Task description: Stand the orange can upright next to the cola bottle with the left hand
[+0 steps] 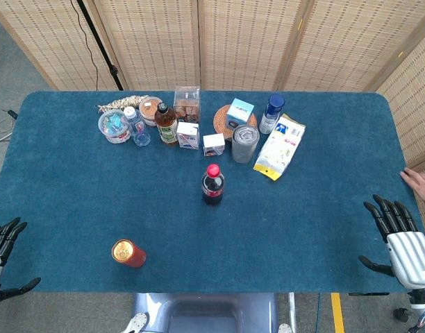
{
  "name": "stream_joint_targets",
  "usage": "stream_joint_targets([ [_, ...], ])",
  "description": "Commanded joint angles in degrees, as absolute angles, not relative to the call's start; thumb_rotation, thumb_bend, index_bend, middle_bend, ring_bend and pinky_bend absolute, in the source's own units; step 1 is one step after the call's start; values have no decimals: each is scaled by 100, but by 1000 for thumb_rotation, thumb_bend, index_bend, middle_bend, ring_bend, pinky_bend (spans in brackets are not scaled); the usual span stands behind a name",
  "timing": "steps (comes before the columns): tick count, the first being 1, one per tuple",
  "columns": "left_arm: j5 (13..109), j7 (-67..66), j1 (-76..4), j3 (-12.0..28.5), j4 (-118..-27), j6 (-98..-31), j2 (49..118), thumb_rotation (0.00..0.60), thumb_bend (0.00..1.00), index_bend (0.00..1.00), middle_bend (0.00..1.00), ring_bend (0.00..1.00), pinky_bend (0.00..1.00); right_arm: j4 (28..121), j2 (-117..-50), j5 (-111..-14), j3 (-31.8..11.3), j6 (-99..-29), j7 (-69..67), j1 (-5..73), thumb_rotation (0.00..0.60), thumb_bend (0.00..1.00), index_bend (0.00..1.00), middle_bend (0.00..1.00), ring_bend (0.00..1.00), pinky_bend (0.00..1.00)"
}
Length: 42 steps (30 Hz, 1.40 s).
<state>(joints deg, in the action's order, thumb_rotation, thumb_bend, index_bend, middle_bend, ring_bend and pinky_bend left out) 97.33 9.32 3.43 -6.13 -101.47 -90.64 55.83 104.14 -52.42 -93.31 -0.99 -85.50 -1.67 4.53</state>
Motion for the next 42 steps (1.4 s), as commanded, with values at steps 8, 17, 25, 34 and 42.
stream_joint_targets([
  [8, 9762, 1049, 203, -611, -10088, -8878, 5596, 600, 0, 0, 0, 0, 0, 10422, -5233, -9359, -82, -8552, -163, 446, 600, 0, 0, 0, 0, 0],
  [17, 10449, 2328, -491, -647, -9322, -8385, 5946, 600, 0, 0, 0, 0, 0, 10461, -5168, -9361, -87, -8591, -278, 432, 600, 0, 0, 0, 0, 0],
  [25, 10873, 3393, -996, -644, -8323, -8284, 6993, 600, 0, 0, 0, 0, 0, 10473, -5074, -9369, -107, -8673, -491, 408, 600, 0, 0, 0, 0, 0],
  [34, 10989, 4607, -1257, -664, -7152, -8593, 8277, 600, 0, 0, 0, 0, 17, 10469, -4999, -9337, -131, -8722, -677, 392, 600, 0, 0, 0, 0, 0],
  [42, 10589, 5150, -1346, -591, -6536, -8562, 8891, 600, 0, 0, 0, 0, 35, 10453, -4941, -9222, -179, -8689, -844, 409, 600, 0, 0, 0, 0, 0],
])
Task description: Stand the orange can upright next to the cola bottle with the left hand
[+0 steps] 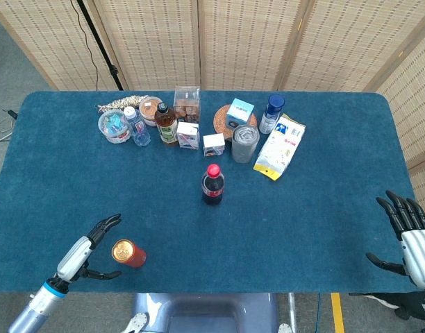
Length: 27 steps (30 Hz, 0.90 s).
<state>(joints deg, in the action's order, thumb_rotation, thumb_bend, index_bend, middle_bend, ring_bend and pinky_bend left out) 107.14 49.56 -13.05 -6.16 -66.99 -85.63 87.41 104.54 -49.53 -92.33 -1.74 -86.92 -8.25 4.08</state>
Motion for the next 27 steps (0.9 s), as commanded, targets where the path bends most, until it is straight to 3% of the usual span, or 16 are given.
stream_joint_targets([
  [1, 10551, 5227, -1358, -594, -6436, -8550, 8964, 600, 0, 0, 0, 0, 35, 10452, -4935, -9221, -181, -8687, -852, 409, 600, 0, 0, 0, 0, 0],
  [14, 10355, 5712, -1600, -723, -5694, -8260, 9643, 600, 4, 0, 0, 2, 157, 10462, -4853, -9197, -171, -8606, -1107, 431, 600, 0, 0, 0, 0, 0],
  [17, 10328, 5665, -1632, -724, -5594, -8272, 9789, 600, 121, 23, 52, 72, 250, 10456, -4834, -9195, -172, -8580, -1154, 444, 600, 0, 0, 0, 0, 0],
  [18, 10316, 5670, -1633, -716, -5576, -8294, 9818, 600, 189, 64, 101, 117, 293, 10456, -4834, -9195, -172, -8577, -1158, 446, 600, 0, 0, 0, 0, 0],
  [20, 10279, 5653, -1622, -686, -5498, -8376, 9914, 600, 332, 238, 243, 230, 380, 10455, -4831, -9191, -172, -8568, -1175, 449, 600, 0, 0, 0, 0, 0],
  [23, 10271, 5644, -1608, -682, -5414, -8502, 9995, 600, 458, 445, 394, 356, 421, 10454, -4833, -9188, -175, -8566, -1170, 451, 600, 0, 0, 0, 0, 0],
  [27, 10219, 5576, -1517, -595, -5238, -8836, 10185, 600, 525, 550, 471, 407, 423, 10462, -4833, -9197, -165, -8537, -1175, 460, 600, 0, 0, 0, 0, 0],
])
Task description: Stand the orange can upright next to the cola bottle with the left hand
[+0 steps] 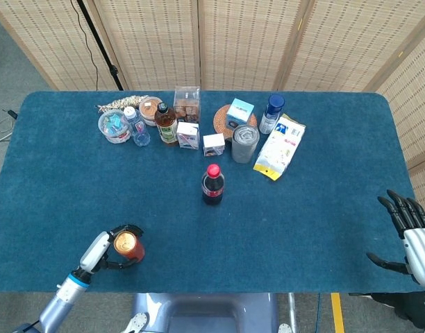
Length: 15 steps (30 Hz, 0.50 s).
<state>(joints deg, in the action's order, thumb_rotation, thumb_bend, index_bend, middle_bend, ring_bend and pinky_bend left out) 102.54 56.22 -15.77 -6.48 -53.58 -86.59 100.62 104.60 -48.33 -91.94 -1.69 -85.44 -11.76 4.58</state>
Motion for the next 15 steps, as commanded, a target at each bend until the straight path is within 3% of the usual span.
stream_joint_targets([
  [1, 10206, 5592, -1497, -583, -5191, -8908, 10231, 600, 533, 558, 476, 409, 423, 10463, -4836, -9202, -163, -8532, -1169, 463, 600, 0, 0, 0, 0, 0],
  [8, 10066, 5775, -1569, -416, -5178, -9078, 10249, 600, 509, 556, 477, 405, 423, 10471, -4840, -9217, -148, -8514, -1142, 464, 600, 0, 0, 0, 0, 0],
  [15, 9803, 5727, -2133, 123, -6122, -8756, 9716, 600, 503, 545, 477, 405, 423, 10498, -4857, -9273, -110, -8480, -1049, 468, 600, 0, 0, 0, 0, 0],
])
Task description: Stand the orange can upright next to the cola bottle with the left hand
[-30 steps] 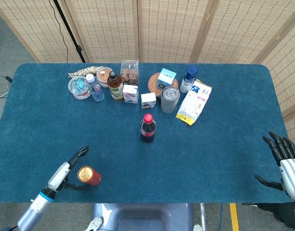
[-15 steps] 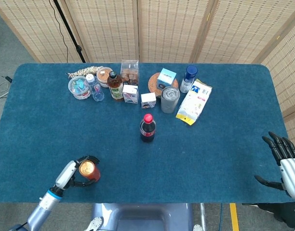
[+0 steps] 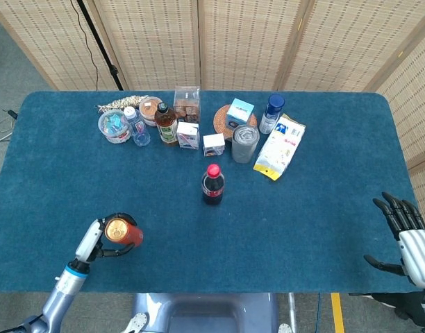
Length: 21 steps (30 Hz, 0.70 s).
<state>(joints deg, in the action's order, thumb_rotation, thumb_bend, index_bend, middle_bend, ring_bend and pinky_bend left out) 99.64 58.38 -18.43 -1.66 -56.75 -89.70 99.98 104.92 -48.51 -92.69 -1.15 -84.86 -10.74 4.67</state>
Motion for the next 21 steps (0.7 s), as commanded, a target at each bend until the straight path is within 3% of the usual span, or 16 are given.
stream_joint_targets([
  [1, 9730, 5618, -2234, 232, -6277, -8645, 9632, 600, 502, 543, 477, 405, 423, 10501, -4862, -9269, -109, -8473, -1034, 469, 600, 0, 0, 0, 0, 0],
  [10, 9130, 4693, -2895, 855, -7037, -7698, 9368, 600, 483, 540, 476, 404, 423, 10479, -4916, -9061, -150, -8278, -944, 547, 600, 0, 0, 0, 0, 0],
  [21, 8508, 4214, -3662, 1364, -6743, -6728, 9867, 600, 462, 536, 476, 397, 423, 10447, -4954, -8983, -181, -8197, -908, 595, 600, 0, 0, 0, 0, 0],
])
